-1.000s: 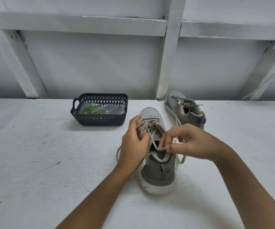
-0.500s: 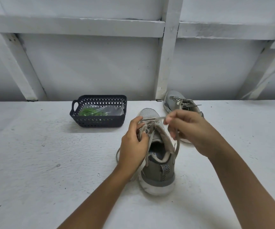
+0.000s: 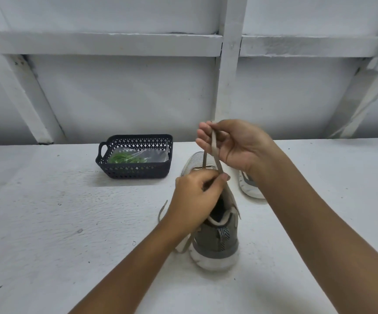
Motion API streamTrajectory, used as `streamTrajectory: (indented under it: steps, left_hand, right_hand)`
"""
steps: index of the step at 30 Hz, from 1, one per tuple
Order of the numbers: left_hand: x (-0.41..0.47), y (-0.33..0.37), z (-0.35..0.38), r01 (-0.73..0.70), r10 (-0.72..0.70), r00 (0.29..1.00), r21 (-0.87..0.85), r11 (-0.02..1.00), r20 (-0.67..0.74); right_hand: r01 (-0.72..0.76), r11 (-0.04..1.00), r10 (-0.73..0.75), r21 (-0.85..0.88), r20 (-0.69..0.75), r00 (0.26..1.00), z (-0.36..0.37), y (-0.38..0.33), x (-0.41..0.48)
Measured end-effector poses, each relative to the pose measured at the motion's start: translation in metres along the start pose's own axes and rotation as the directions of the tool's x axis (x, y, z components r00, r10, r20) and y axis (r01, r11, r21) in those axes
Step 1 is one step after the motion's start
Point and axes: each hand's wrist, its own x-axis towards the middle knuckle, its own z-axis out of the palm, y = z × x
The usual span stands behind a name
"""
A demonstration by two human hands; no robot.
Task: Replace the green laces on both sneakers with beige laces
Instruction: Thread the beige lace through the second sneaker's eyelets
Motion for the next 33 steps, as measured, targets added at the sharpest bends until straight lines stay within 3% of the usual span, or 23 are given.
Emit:
streamTrajectory:
  steps: [2,5,8,11,14,19,21,25,27,30,33]
  left_hand:
    - [0.003,0.009,-0.009,0.087,-0.090,0.996,-0.193,0.977,-0.006]
    - [0.016,0.015,-0.023,0.095,-0.143,0.983,-0.352,0.931,-0.111]
    - [0.032,0.011,-0.030,0.101,-0.164,0.975,-0.358,0.928,-0.153]
    - [0.045,0.005,-0.032,0.143,-0.205,0.966,-0.338,0.930,-0.157]
    - [0.056,0.000,-0.033,0.167,-0.236,0.956,-0.342,0.925,-0.173]
    - [0.062,-0.001,-0.028,0.232,-0.308,0.936,-0.360,0.904,-0.169]
    - [0.060,0.000,-0.023,0.286,-0.330,0.937,-0.291,0.913,-0.115]
    - [0.045,-0.009,-0.010,0.261,-0.241,0.959,0.140,0.955,-0.147]
    - [0.034,-0.014,-0.002,0.212,-0.169,0.973,0.322,0.923,-0.157]
    - [0.020,-0.014,0.011,0.227,-0.196,0.974,0.526,0.820,-0.114]
    - [0.017,-0.012,0.015,0.248,-0.253,0.965,0.570,0.783,-0.071]
  right_hand:
    - [0.008,0.997,-0.009,-0.072,-0.006,1.000,-0.008,0.003,0.001]
    - [-0.039,0.978,0.039,-0.204,-0.004,0.999,-0.020,0.016,-0.003]
    - [-0.054,0.940,0.063,-0.338,0.014,0.998,-0.029,0.033,-0.010]
    - [0.030,0.880,-0.013,-0.474,0.039,0.999,-0.037,0.042,-0.017]
    - [0.095,0.876,-0.047,-0.473,0.114,0.992,-0.048,0.043,-0.022]
    - [0.081,0.900,-0.011,-0.429,0.164,0.986,-0.068,0.037,-0.029]
    - [0.125,0.878,-0.077,-0.462,0.121,0.990,-0.075,0.035,-0.028]
    - [0.200,0.841,-0.254,-0.503,-0.040,0.967,-0.088,0.037,-0.018]
    - [0.202,0.841,-0.288,-0.502,-0.101,0.952,-0.091,0.043,-0.011]
    - [0.211,0.819,-0.334,-0.534,-0.144,0.932,-0.093,0.053,-0.004]
    - [0.251,0.861,-0.333,-0.442,-0.119,0.935,-0.093,0.061,0.001]
